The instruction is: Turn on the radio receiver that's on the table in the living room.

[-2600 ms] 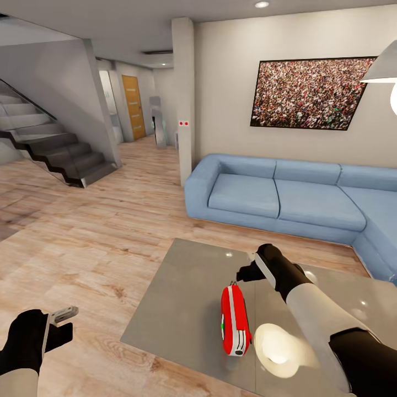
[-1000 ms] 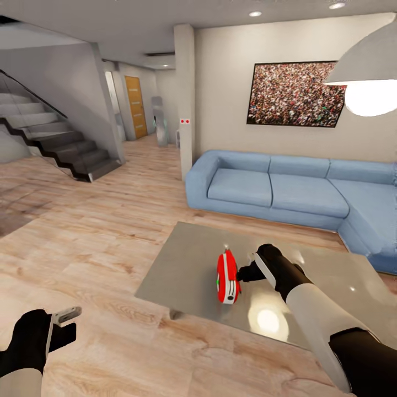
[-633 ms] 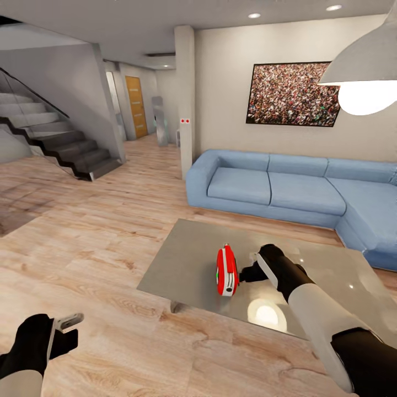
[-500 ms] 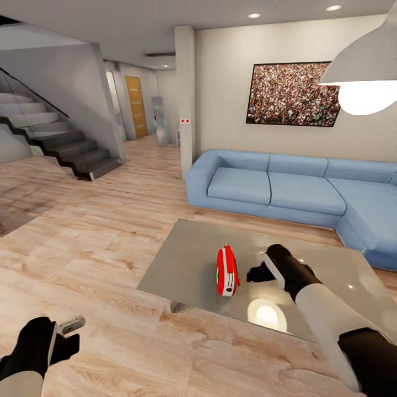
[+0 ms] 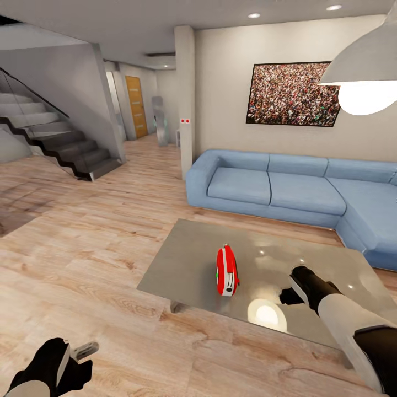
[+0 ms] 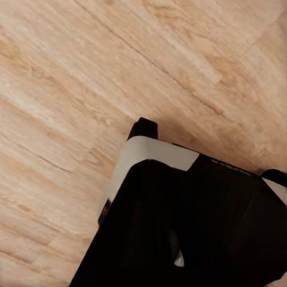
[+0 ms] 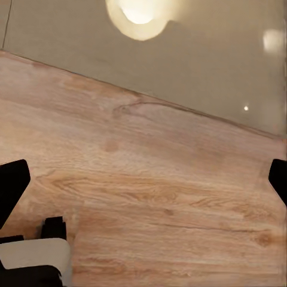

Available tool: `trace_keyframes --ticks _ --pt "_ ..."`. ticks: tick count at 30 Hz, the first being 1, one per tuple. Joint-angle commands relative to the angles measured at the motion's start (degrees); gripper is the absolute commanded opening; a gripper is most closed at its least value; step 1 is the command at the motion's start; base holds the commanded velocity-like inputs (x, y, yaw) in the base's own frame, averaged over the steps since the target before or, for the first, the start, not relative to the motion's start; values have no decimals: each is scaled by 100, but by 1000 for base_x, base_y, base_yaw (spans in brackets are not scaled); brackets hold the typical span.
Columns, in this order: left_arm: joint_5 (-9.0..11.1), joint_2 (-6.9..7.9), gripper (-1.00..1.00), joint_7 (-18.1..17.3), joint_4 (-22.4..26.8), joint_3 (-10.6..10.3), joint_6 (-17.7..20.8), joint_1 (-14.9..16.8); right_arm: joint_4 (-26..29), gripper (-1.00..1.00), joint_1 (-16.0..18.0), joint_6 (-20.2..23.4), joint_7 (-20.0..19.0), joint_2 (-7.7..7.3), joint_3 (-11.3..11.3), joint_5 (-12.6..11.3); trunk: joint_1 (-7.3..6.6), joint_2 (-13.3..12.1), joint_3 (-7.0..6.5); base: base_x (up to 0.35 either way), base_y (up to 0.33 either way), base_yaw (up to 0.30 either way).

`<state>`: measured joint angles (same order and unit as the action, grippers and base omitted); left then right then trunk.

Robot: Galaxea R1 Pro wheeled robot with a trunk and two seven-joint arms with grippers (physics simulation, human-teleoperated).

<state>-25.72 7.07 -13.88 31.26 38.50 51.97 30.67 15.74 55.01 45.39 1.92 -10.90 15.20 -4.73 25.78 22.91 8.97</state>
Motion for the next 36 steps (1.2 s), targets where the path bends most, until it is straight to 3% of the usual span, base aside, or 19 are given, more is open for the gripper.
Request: trace_keyframes --ticks 1,3,9,15,20,21,26,30,36 --pt "-2 26 -100 3 -166 3 -108 0 -259 100 1 -262 0 -6 -3 111 0 0 0 0 0 0" --pt "-1 135 -100 7 -558 15 -370 0 -847 100 -2 -802 1 -40 -2 299 0 0 0 0 0 0" --pt "12 492 -100 7 -1474 33 -1089 0 -1841 100 -6 -1862 1 -331 0 387 0 0 0 0 0 0" --pt "28 775 -100 8 -2088 41 -1624 -1 -1960 100 -248 -2110 38 -521 1 387 0 0 0 0 0 0" --pt "41 1056 -100 87 -2933 43 -2430 -13 -1968 100 -621 -2606 457 -612 1 383 0 0 0 0 0 0" --pt "45 1101 -100 166 -3199 43 -2730 -49 -1969 100 -780 -2738 535 -618 1 380 0 0 0 0 0 0" --pt "68 1134 -100 402 -3501 43 -3432 -394 -1969 100 -1325 -3055 605 -623 -1 371 0 0 0 0 0 0" --pt "86 1140 -100 457 -3545 48 -3786 -759 -1976 100 -1992 -3759 620 -624 -6 358 0 0 0 0 0 0" --pt "452 975 -100 465 -3555 50 -4132 -1337 -1978 100 -2754 -4025 594 -612 -21 323 0 0 0 0 0 0"
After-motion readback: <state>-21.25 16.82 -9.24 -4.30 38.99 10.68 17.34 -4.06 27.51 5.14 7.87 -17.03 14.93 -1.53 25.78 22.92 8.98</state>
